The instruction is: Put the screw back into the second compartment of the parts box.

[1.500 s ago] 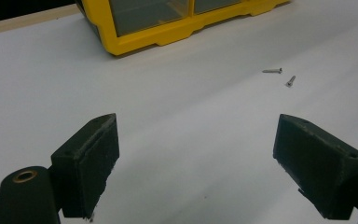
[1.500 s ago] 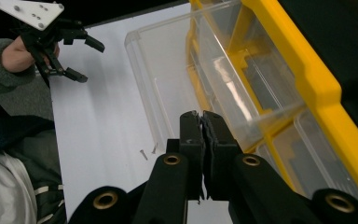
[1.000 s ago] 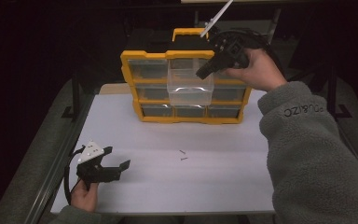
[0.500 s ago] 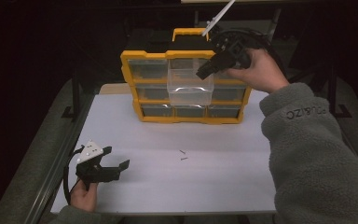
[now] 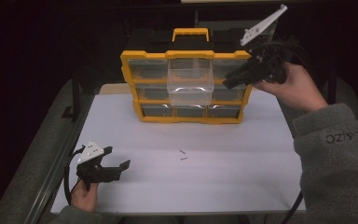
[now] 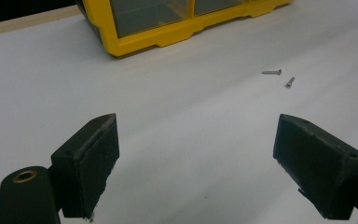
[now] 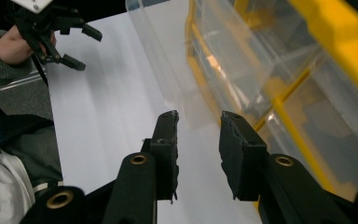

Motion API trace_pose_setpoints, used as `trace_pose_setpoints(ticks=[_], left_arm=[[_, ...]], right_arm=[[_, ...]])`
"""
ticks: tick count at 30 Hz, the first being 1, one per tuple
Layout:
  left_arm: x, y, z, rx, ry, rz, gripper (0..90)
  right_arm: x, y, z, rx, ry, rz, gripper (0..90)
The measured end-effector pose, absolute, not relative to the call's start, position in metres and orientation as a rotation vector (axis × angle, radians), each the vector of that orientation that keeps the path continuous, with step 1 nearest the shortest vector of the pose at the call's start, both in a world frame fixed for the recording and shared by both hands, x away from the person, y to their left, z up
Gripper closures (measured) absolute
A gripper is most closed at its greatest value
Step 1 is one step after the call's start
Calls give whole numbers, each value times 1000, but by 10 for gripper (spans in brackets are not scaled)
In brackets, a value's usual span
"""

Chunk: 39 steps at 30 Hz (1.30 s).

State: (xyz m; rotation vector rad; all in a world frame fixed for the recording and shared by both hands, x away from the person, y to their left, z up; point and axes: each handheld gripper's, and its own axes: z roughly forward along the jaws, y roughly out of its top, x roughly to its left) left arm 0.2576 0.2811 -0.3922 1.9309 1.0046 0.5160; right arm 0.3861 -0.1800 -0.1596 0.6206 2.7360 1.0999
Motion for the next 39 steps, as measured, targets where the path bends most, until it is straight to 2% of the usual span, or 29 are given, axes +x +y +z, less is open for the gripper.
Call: trace_pose_setpoints(ticks=[8, 17, 30, 39], left_arm=[[258, 280, -392, 1932, 1003, 520, 139], [258, 281, -392, 1945, 996, 526, 139], [257, 281, -393, 1929, 1008, 521, 139], [258, 281, -393, 1931, 1012, 519, 139]], right_arm=[[373, -200, -202, 663, 2743, 1103, 602], [362, -201, -255, 688, 2751, 1134, 563], [359, -183, -320, 711, 2806, 1108, 521], [360, -153, -362, 681, 2861, 1026, 522]])
